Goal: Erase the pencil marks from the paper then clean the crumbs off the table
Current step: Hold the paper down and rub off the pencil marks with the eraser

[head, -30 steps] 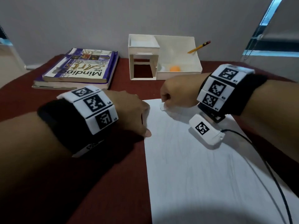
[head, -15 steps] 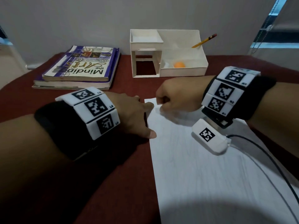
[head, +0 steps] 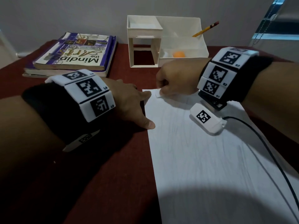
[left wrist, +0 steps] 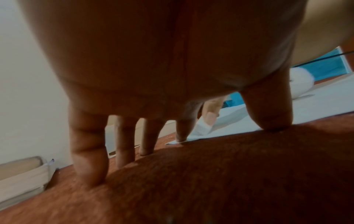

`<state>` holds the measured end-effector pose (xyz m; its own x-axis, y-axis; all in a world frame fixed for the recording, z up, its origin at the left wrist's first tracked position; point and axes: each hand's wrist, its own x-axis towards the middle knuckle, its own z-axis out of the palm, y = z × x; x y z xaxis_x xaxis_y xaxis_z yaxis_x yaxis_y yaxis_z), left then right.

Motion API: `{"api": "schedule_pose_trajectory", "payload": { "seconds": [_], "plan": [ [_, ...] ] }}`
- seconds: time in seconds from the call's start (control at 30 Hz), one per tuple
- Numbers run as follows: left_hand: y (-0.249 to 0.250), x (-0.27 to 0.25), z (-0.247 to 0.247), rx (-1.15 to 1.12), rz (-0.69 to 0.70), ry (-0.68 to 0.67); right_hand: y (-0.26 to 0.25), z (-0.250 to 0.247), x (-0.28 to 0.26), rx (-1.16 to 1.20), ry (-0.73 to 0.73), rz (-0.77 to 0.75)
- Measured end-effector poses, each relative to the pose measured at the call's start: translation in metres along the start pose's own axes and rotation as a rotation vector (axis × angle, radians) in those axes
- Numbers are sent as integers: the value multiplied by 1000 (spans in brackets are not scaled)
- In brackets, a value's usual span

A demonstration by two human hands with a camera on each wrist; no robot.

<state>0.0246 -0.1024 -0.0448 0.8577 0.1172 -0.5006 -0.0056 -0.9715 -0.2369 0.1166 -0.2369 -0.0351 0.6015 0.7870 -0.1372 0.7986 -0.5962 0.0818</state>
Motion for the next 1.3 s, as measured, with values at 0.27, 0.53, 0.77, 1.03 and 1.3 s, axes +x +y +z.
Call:
{"api": "schedule_pose_trajectory", "payload": {
  "seconds": [0.27,0.53,0.77,1.03,1.3],
  "plan": [
    [2,-2,1,16,0,13,-5,0,-7,69,-90,-62],
    [4,-3,0,31,30,29,-17,1,-12,112,-108,-108],
    [3,1,2,46,18,11,-4,3,3,52,-23,-43],
    [1,1,1,38,17,-18,1,-2,10,25,-33,-119],
    [3,-1,1,25,31,-13,-12,-2,-2,113,-172,-208]
  ]
}}
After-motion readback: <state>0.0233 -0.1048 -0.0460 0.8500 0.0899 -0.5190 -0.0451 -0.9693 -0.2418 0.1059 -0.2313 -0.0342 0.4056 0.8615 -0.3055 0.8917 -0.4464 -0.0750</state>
